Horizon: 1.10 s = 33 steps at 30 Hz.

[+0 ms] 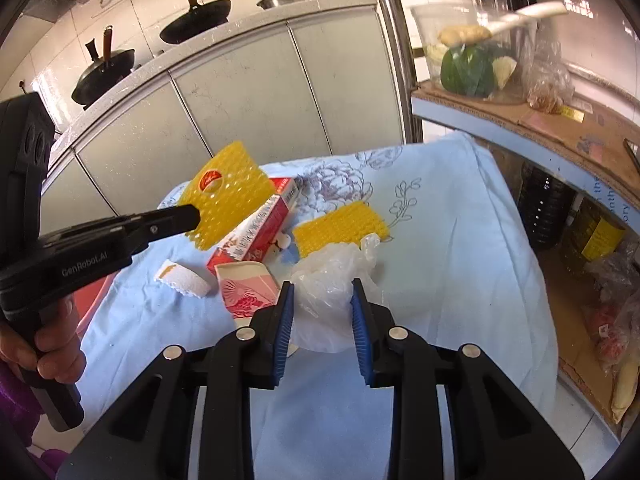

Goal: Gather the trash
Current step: 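Grasp the yellow foam net with the left tool while the right tool grasps the clear plastic bag, then carry the yellow foam net and clear plastic bag with both tools over the pink bucket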

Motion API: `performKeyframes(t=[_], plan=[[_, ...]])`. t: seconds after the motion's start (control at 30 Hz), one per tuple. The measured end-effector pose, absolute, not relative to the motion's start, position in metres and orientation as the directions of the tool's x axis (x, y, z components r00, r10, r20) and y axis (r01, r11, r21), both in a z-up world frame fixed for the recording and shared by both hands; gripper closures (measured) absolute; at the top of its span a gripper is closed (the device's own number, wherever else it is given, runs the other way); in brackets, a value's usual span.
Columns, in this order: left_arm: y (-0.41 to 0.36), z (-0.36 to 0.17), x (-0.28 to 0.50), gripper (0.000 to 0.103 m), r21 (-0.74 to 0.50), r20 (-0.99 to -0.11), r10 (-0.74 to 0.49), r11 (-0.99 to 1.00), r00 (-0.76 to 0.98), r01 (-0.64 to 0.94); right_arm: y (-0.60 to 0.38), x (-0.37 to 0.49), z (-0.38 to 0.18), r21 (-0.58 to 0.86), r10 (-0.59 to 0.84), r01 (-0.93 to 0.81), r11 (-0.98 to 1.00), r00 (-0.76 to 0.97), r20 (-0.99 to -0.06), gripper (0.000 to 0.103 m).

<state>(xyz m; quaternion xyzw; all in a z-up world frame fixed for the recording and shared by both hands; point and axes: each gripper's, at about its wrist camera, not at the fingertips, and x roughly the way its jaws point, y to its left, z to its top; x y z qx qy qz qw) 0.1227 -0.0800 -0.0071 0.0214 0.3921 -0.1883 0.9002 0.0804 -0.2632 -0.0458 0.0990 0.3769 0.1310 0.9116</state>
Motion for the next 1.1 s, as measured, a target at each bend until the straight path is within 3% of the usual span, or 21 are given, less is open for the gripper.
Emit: performKeyframes(t=[0.27,1.1], plan=[[-0.058,0.009,0.095,0.095,-0.143,-0.689,-0.298,0.949,0.661,0.28,-0.254,0.065,-0.024,0.249,0.318,-0.204,0.947,0.715,-0.623,0.075],[0.018,0.026,0.033,0.095,-0.076,-0.639,-0.1,0.995,0.763,0.067,-0.176,0.046,-0.004,0.178,0.399,-0.372,0.911,0.682,-0.613,0.075]])
